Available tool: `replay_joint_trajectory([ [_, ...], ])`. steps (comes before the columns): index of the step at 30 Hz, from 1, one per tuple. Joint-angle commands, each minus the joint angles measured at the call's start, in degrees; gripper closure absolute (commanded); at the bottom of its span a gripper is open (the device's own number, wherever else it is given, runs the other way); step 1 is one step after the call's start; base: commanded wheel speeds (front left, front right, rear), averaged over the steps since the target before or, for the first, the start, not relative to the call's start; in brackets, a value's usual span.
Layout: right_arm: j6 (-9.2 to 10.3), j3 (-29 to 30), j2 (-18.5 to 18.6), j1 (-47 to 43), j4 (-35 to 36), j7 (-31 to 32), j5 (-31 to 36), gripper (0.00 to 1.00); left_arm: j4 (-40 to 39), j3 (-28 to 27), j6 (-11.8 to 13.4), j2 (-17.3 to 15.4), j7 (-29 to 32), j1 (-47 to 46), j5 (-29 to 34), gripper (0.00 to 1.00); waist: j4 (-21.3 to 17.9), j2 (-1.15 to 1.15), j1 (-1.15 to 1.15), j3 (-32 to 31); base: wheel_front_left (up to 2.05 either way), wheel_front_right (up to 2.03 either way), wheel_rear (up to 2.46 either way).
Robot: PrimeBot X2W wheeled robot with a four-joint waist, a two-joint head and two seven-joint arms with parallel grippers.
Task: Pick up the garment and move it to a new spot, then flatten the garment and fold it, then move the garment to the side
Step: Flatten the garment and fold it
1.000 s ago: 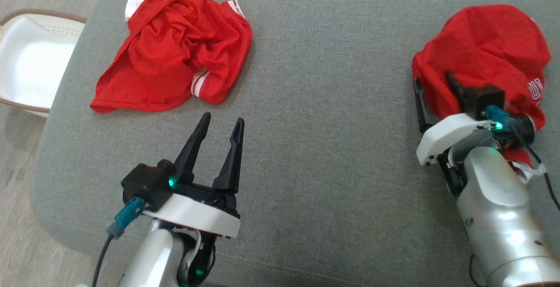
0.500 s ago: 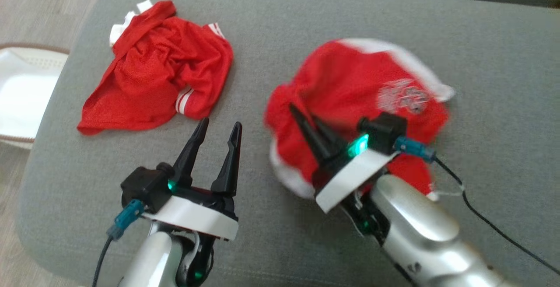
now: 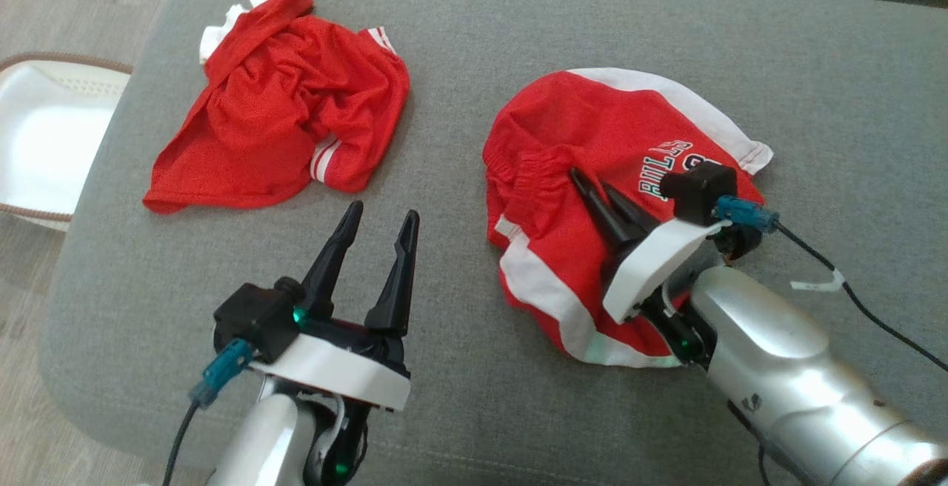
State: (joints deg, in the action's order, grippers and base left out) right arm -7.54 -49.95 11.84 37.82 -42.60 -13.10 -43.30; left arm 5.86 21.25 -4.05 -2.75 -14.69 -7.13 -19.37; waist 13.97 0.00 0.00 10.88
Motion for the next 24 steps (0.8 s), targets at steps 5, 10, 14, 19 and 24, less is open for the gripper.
replay_joint_trajectory([
  [5, 0.05, -3.4, -2.0, 2.5, -4.9, -0.4, 2.1, 0.02, -1.6, -2.4, 0.1, -0.1, -0.3, -1.8, -0.2, 0.00, -0.3, 0.00, 0.00, 0.5, 0.00, 0.00, 0.00],
  [10, 0.05, -5.3, -3.4, 3.7, -8.5, -1.1, 4.2, 0.00, -1.5, -3.2, 0.2, -0.1, -0.3, -2.0, -0.3, 0.00, -2.1, 0.00, 0.00, 0.0, 0.00, 0.00, 0.00],
  [14, 0.05, -2.9, -4.0, 4.1, -9.0, -1.7, 4.7, 0.00, -1.4, -4.2, 0.2, -0.1, -0.3, -1.7, 0.0, 0.00, -4.0, 0.00, 0.00, -0.9, 0.00, 0.00, 0.00],
  [19, 0.05, 5.3, -2.4, 1.4, -3.4, -1.9, 6.7, 0.00, -1.2, -6.0, 0.0, -0.1, -0.3, -1.2, 0.4, 0.00, -6.7, 0.00, 0.00, -2.5, 0.00, 0.00, 0.00],
  [24, 0.05, 18.0, -0.6, -6.4, 4.0, -1.9, 11.0, 0.00, -1.3, -7.6, -0.3, -0.1, -0.3, -0.4, 0.6, 0.00, -8.9, 0.00, 0.00, -4.2, 0.00, 0.00, 0.00],
])
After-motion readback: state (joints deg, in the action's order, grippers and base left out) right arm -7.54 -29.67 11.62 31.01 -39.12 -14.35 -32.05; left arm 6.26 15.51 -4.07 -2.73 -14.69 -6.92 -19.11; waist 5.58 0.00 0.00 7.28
